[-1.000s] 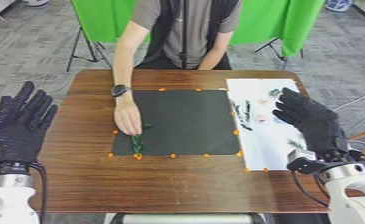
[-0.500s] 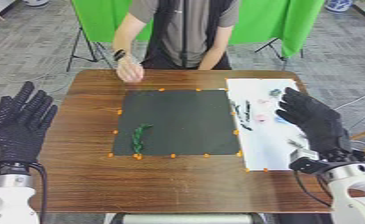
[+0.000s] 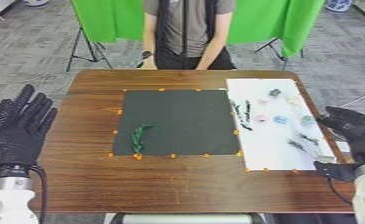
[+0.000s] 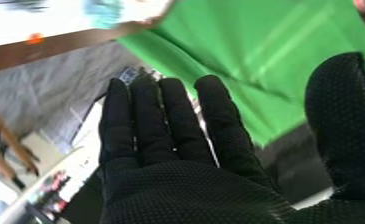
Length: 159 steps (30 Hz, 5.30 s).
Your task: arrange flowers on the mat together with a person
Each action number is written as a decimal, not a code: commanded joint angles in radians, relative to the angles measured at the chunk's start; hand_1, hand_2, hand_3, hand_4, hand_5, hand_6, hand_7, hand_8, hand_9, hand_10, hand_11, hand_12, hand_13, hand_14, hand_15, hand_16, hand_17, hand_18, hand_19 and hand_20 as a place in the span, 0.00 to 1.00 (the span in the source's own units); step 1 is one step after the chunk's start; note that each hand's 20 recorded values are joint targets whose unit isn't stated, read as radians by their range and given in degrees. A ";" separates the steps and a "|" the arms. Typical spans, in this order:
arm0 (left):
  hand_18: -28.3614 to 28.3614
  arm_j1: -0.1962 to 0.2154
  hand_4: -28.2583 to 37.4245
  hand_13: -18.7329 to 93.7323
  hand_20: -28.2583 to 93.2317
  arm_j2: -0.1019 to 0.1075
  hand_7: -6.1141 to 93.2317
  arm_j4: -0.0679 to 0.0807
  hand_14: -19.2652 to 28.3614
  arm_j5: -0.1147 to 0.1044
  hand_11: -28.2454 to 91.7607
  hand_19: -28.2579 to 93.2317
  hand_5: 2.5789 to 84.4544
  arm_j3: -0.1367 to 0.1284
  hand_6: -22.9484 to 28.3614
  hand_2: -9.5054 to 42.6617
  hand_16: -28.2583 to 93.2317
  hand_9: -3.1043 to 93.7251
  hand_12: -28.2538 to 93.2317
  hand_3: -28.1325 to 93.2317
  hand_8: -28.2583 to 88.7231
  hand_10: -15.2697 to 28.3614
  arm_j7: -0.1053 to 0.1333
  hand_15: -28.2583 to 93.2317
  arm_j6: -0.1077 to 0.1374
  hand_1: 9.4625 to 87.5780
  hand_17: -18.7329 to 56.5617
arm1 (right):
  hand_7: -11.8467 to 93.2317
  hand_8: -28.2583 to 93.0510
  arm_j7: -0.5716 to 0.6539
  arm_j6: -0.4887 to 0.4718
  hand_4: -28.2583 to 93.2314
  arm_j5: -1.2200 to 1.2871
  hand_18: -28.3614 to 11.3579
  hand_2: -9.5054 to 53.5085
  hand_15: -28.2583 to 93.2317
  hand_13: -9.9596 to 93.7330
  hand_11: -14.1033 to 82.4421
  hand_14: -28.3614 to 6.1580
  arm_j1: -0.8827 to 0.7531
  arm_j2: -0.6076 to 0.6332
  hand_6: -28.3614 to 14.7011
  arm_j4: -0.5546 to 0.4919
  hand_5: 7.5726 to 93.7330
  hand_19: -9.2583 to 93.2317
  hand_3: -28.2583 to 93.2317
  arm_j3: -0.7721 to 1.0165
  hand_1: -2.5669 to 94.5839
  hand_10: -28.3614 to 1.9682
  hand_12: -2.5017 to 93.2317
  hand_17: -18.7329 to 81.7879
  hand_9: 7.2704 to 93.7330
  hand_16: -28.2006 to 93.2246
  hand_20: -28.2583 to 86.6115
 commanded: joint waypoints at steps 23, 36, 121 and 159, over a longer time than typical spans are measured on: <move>0.67 0.009 0.00 0.33 0.29 -0.003 0.16 0.007 0.60 -0.007 0.36 0.47 0.41 0.017 0.56 0.51 0.15 0.30 0.26 0.82 0.16 0.63 -0.021 0.39 -0.007 0.17 0.19 | 0.36 0.13 0.389 -0.314 0.00 -0.702 0.17 0.00 0.85 0.51 0.80 0.29 0.143 0.040 0.64 0.110 0.67 0.77 0.56 -0.202 0.57 0.44 0.59 0.38 0.52 0.68 0.57; 0.67 0.018 0.00 0.33 0.29 -0.008 0.16 -0.001 0.61 0.001 0.36 0.47 0.42 0.014 0.56 0.51 0.16 0.30 0.26 0.83 0.16 0.63 -0.035 0.39 -0.007 0.16 0.19 | 0.35 0.18 0.385 -0.354 0.00 -0.662 0.18 0.00 0.84 0.55 0.78 0.34 0.185 0.007 0.68 0.156 0.72 0.77 0.49 -0.259 0.70 0.50 0.57 0.40 0.58 0.68 0.59; 0.68 -0.121 0.00 0.34 0.30 0.047 0.15 0.066 0.68 -0.047 0.36 0.47 0.43 0.170 0.57 0.49 0.17 0.31 0.27 0.85 0.16 0.64 -0.143 0.43 -0.020 0.19 0.18 | 0.42 0.34 0.476 -0.099 0.08 -0.554 0.02 0.00 0.86 0.63 0.67 0.24 0.897 -0.423 0.58 0.359 0.79 0.88 0.80 -1.175 0.57 0.41 0.63 0.44 0.71 0.60 0.50; 0.69 -0.060 0.00 0.35 0.30 0.015 0.16 0.053 0.68 -0.055 0.37 0.48 0.44 0.120 0.58 0.48 0.17 0.31 0.27 0.85 0.17 0.64 -0.092 0.43 -0.017 0.20 0.18 | 0.41 0.15 0.344 -0.534 0.00 -0.695 0.06 0.00 0.85 0.54 0.76 0.25 0.866 -0.270 0.56 0.300 0.59 0.84 0.77 -1.180 0.58 0.35 0.48 0.38 0.54 0.61 0.52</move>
